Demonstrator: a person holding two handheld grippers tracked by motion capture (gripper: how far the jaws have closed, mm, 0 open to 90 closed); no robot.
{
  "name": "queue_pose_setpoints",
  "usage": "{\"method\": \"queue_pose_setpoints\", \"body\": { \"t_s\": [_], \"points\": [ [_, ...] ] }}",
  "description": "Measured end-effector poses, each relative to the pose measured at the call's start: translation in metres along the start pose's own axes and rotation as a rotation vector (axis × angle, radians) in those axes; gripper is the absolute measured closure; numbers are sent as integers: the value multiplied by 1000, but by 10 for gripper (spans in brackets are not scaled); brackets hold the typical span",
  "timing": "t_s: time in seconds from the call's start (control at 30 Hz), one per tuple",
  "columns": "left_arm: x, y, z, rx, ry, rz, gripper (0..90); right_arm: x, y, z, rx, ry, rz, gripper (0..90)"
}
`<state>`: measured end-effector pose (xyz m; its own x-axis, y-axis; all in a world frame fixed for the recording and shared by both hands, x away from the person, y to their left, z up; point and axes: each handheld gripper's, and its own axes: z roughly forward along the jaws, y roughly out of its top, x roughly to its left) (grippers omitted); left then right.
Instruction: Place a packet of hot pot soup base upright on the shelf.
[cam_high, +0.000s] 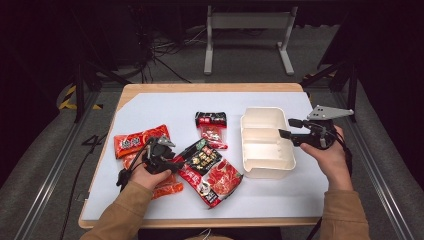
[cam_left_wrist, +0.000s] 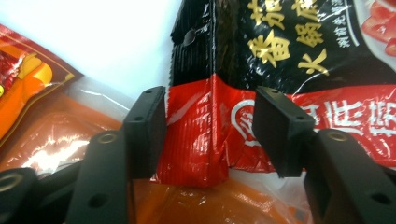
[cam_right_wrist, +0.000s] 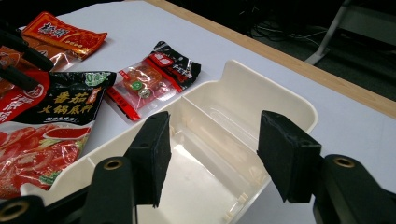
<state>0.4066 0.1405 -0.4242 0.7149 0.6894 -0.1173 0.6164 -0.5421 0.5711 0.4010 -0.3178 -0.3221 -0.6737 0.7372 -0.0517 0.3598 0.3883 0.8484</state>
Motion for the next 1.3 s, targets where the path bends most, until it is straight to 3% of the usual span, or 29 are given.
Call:
{"method": "queue_pose_setpoints", "body": {
  "t_s": [0.1, 0.27, 0.33, 0.47, 0.63, 0.83, 0.97, 1.2, 1.3],
  "points": [
    [4, -2, 1, -8, -57, -52, 530, 0, 0, 0, 1, -2, 0, 438],
    [3, -7, 4, -40, -87, -89, 612, 0, 0, 1, 4, -8, -1, 433],
    [1, -7, 6, -45, -110, -97, 708, 0, 0, 1, 5, -9, -2, 432],
    [-1, -6, 5, -43, -96, -86, 737, 0, 0, 1, 5, -11, -2, 430],
    [-1, -7, 3, -61, -93, -113, 853, 0, -1, 1, 8, -14, -4, 429],
    [-1, -6, -2, -87, -108, -134, 870, -1, -1, 1, 10, -21, -1, 430],
    [-4, -3, -11, -129, -114, -131, 871, -1, -2, 0, 9, -24, 2, 431],
    [-18, 7, -33, -214, -92, -72, 871, -2, -3, -4, 6, -30, 9, 433],
    [-23, 11, -44, -261, -102, -60, 871, -2, -4, -6, 3, -33, 10, 433]
  ]
}}
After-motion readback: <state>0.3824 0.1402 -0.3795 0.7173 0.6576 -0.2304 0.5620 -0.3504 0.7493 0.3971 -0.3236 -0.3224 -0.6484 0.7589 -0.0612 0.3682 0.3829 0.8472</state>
